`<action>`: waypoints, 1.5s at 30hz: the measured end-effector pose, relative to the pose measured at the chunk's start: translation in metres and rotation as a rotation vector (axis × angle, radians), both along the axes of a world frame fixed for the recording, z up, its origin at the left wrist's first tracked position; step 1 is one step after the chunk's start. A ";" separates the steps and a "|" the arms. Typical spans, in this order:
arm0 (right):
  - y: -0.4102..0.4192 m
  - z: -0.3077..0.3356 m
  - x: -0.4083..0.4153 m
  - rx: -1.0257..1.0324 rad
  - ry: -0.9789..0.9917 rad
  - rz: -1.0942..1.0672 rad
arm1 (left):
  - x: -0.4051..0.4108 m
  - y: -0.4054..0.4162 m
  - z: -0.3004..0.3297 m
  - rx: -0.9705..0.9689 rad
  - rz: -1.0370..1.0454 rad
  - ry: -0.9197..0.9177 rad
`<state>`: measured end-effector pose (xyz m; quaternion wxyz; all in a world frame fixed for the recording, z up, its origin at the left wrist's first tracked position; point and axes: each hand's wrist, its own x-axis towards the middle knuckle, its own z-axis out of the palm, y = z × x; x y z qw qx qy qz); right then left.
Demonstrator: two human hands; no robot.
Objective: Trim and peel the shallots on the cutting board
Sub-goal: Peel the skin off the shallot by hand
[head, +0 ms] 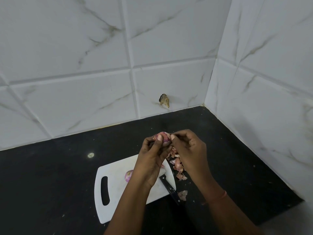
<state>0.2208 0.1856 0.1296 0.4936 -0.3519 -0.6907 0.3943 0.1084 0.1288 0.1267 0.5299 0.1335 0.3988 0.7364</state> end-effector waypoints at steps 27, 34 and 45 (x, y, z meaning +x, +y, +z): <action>0.013 -0.006 0.005 -0.122 -0.061 -0.110 | -0.005 -0.005 0.004 -0.047 -0.048 0.145; 0.016 -0.009 0.013 -0.146 -0.082 -0.125 | -0.006 -0.005 0.000 -0.033 -0.030 0.142; -0.003 0.007 -0.002 -0.080 -0.077 -0.015 | -0.010 -0.004 -0.006 0.029 0.017 0.320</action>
